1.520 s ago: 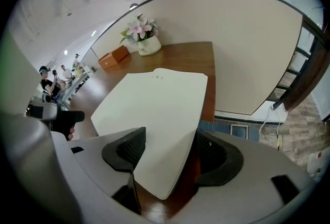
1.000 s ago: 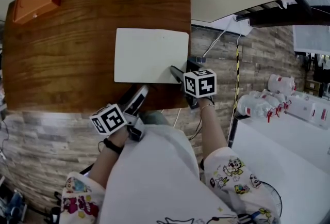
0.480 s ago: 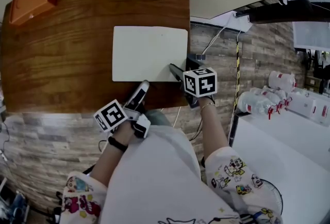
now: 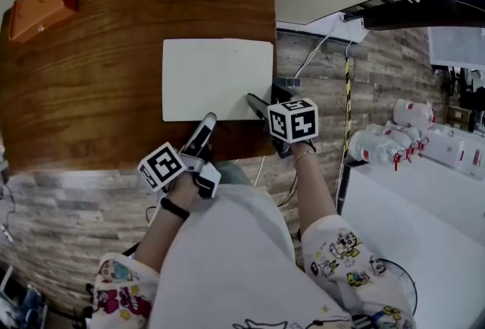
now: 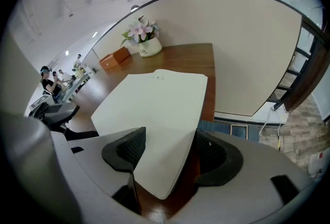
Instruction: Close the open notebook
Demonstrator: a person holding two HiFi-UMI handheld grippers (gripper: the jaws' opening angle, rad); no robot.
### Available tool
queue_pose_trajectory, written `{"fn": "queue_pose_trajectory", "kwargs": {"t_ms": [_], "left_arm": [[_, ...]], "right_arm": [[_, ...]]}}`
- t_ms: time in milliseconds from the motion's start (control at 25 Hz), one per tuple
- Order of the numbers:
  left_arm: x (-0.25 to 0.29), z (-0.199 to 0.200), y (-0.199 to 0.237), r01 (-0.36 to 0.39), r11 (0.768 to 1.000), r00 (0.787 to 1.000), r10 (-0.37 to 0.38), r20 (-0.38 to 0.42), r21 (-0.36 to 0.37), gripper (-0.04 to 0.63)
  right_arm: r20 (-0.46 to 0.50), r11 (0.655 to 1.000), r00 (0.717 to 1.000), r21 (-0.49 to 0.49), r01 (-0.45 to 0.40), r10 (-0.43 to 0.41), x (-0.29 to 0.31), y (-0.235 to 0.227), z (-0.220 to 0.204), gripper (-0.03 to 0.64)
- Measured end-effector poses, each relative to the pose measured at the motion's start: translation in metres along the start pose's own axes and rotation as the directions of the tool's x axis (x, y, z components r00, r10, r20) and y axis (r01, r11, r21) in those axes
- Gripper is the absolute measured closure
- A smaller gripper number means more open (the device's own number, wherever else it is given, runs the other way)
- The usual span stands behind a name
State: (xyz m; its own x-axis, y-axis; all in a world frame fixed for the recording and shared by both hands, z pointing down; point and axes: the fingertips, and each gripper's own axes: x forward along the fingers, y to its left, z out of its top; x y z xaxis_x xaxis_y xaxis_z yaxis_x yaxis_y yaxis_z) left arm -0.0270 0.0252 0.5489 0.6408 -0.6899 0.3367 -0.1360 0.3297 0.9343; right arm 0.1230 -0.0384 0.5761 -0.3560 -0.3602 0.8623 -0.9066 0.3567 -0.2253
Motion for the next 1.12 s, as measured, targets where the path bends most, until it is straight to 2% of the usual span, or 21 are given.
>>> {"fn": "queue_pose_trajectory", "kwargs": {"t_ms": [120, 320, 600, 840, 1120], "left_arm": [[-0.003, 0.003, -0.001, 0.01, 1.0, 1.0, -0.01, 0.02, -0.019, 0.273], [-0.013, 0.011, 0.0, -0.016, 0.998, 1.0, 0.016, 0.004, 0.059, 0.272], [-0.033, 0.036, 0.005, -0.033, 0.997, 0.999, 0.03, 0.036, 0.069, 0.273], [-0.04, 0.047, 0.002, -0.014, 0.996, 1.0, 0.012, 0.015, 0.094, 0.273], [-0.044, 0.053, 0.002, -0.025, 0.992, 0.999, 0.029, -0.031, 0.121, 0.273]], "right_arm": [[-0.004, 1.0, 1.0, -0.007, -0.007, 0.007, 0.0, 0.0, 0.0, 0.345], [-0.009, 1.0, 1.0, -0.012, -0.016, 0.015, -0.002, 0.0, -0.001, 0.345], [-0.018, 1.0, 1.0, -0.014, -0.017, 0.017, -0.003, 0.0, -0.001, 0.345], [-0.018, 1.0, 1.0, -0.009, -0.015, 0.015, -0.003, 0.0, -0.001, 0.345], [-0.017, 1.0, 1.0, 0.003, -0.009, 0.009, -0.002, 0.0, 0.0, 0.345]]}}
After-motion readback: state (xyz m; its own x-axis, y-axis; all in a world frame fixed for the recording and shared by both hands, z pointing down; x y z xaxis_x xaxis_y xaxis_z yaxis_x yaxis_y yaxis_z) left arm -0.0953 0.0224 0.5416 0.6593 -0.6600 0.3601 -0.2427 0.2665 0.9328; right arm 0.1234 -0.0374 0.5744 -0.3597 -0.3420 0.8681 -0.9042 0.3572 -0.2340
